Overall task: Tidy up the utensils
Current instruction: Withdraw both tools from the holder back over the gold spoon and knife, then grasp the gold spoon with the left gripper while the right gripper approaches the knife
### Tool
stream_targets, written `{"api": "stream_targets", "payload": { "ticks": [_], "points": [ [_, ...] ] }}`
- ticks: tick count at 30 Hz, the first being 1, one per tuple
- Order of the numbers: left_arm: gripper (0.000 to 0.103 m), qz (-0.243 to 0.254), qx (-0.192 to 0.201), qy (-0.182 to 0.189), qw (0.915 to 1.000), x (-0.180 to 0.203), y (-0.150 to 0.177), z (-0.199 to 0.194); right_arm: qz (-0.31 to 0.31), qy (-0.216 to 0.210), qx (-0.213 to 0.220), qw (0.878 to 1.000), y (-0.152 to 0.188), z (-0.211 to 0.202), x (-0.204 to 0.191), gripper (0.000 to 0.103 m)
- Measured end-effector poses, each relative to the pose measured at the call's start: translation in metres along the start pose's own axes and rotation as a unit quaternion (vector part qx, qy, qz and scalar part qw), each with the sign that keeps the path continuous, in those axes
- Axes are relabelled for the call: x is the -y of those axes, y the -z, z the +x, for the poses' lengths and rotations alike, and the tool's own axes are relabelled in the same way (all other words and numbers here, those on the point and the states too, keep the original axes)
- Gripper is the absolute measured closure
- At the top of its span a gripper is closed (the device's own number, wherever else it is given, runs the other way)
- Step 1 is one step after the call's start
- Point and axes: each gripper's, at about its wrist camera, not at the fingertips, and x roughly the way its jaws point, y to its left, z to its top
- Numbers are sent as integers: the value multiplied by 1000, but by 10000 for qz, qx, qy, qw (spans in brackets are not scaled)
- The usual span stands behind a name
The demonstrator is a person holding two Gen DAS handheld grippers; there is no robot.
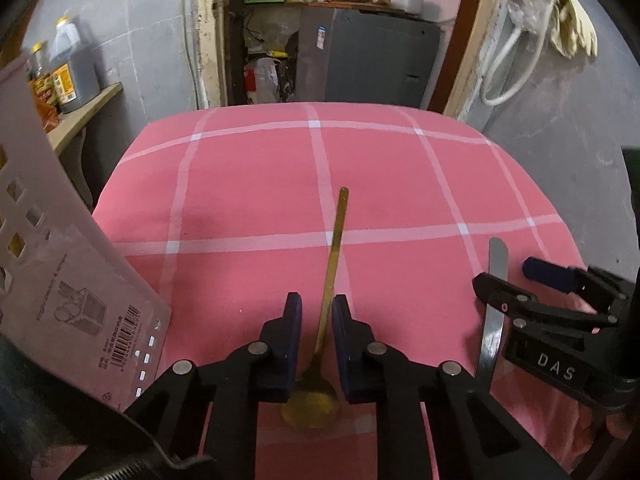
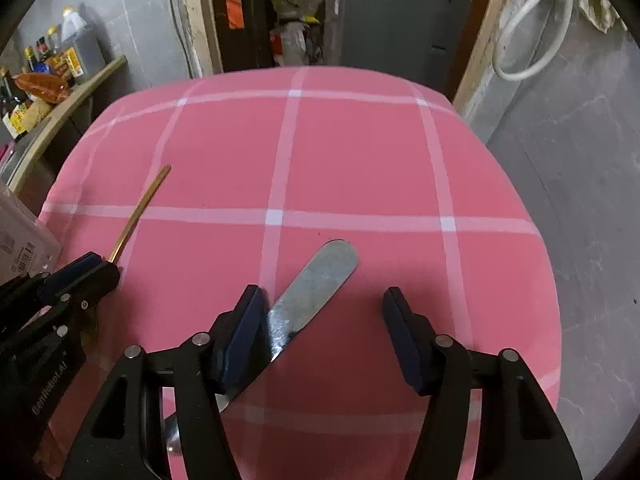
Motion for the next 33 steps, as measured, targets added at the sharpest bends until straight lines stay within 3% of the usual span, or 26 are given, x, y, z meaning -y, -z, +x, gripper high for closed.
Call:
{"api": "stream_targets", "payload": {
  "ticks": [4,9,13,20,24,33],
  "points": [
    [89,129,-226,126,9996,8,0,-2,-42,24,-237,9997,6,-4,5,57],
    [98,116,-612,597,9963,15,6,-6,-284,-11,-326,9991,17,-14,16,63],
    [99,63,-817,850,9930,19,16,-10,-492,119,-403,9979,25,-24,16,66],
    [99,414,-1083,1027,9879,35,40,-25,-469,-152,-391,9980,46,-45,12,67],
    [99,357,-1281,1244,9833,38,54,-33,-462,-50,-419,9980,61,-54,22,84],
    [98,98,-1314,1560,9789,26,71,-44,411,-1018,-46,9939,93,-74,64,85]
  ]
}}
